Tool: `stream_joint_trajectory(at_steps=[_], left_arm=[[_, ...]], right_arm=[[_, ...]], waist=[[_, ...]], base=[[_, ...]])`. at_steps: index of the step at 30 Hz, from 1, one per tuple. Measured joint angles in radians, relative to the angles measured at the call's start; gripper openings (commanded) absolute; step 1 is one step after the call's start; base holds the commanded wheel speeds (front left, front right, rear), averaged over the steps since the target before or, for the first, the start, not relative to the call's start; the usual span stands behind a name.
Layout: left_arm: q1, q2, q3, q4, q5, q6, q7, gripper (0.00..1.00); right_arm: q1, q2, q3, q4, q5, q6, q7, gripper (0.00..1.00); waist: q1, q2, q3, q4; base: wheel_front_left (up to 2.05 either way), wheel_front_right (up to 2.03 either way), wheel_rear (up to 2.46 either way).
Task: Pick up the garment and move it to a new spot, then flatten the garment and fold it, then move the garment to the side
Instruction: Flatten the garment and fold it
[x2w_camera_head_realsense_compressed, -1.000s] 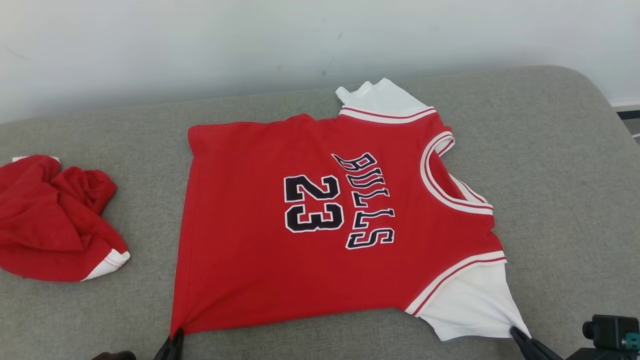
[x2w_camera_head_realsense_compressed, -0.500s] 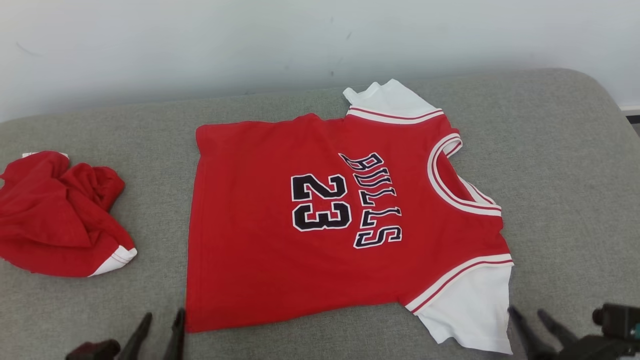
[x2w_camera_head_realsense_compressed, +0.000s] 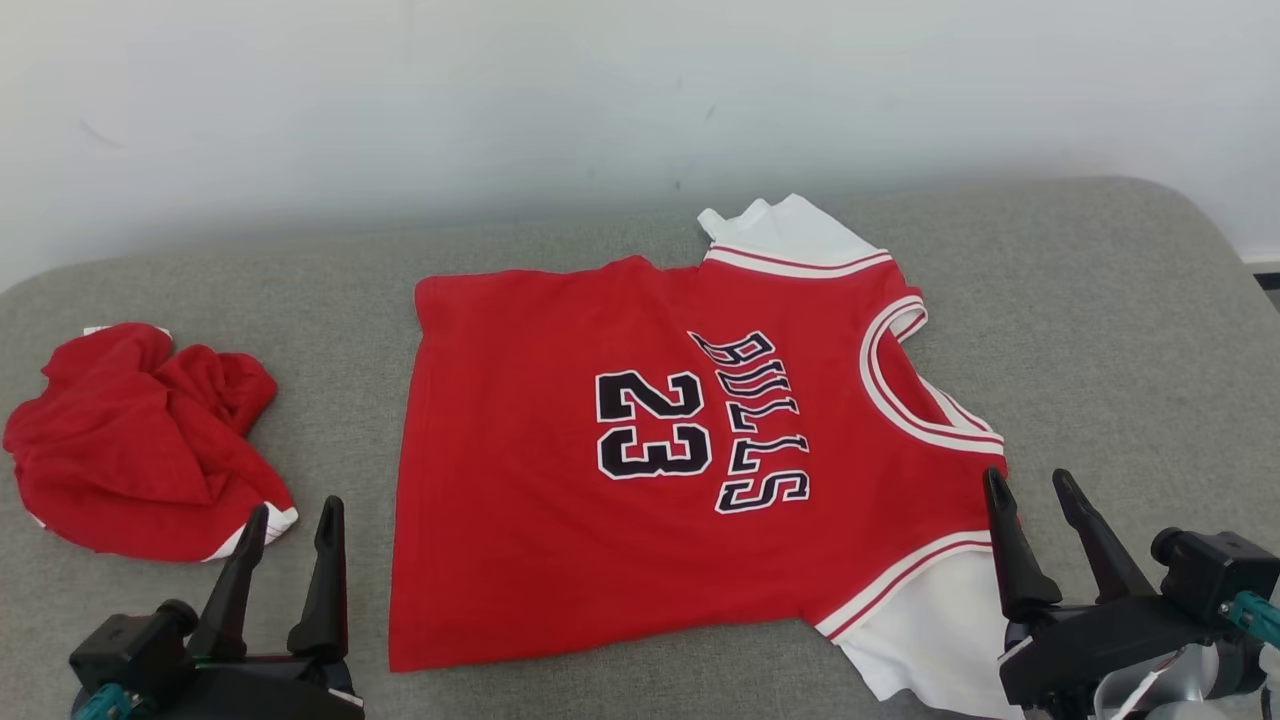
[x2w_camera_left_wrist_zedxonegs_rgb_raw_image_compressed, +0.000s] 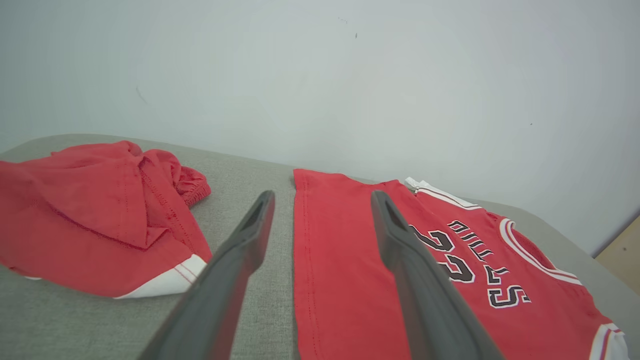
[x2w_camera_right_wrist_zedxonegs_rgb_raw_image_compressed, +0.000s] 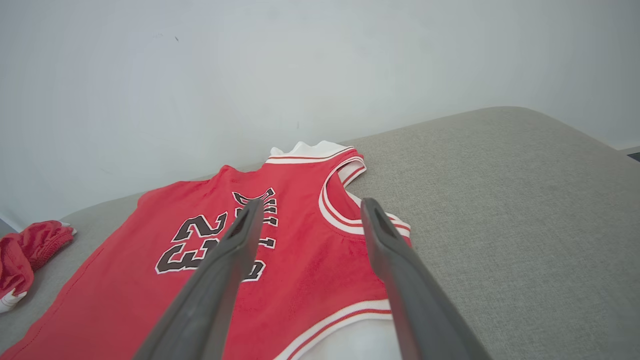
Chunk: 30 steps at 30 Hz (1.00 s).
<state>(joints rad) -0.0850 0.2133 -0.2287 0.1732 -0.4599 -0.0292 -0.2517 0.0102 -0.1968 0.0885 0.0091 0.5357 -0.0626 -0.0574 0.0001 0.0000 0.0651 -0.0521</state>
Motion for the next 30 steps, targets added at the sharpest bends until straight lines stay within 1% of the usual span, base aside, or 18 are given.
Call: stream_joint_trajectory(at_steps=[5, 10, 19, 30], left_arm=[[0.020, -0.017, 0.016, -0.021, 0.025, 0.055, 0.000, 1.00], [0.030, -0.019, 0.017, -0.036, 0.058, 0.088, 0.000, 1.00], [0.097, -0.014, 0.011, -0.048, 0.071, 0.100, 0.000, 1.00], [0.122, -0.006, 0.006, -0.064, 0.071, 0.101, 0.013, 1.00]], right_arm=[[-0.004, 0.009, 0.012, 0.027, -0.012, -0.007, -0.036, 1.00], [-0.004, 0.008, 0.016, 0.043, -0.024, -0.007, -0.059, 1.00], [0.001, 0.009, 0.034, 0.062, -0.045, -0.007, -0.080, 1.00], [0.000, 0.012, 0.045, 0.087, -0.051, -0.007, -0.091, 1.00]], waist=[[-0.0001, 0.0001, -0.022, 0.011], [-0.0001, 0.0000, -0.039, 0.036], [-0.0001, 0.0000, -0.059, 0.088], [0.0000, 0.0000, -0.054, 0.091]], base=[[0.00, 0.00, 0.00], [0.00, 0.00, 0.00], [0.00, 0.00, 0.00], [0.00, 0.00, 0.00]])
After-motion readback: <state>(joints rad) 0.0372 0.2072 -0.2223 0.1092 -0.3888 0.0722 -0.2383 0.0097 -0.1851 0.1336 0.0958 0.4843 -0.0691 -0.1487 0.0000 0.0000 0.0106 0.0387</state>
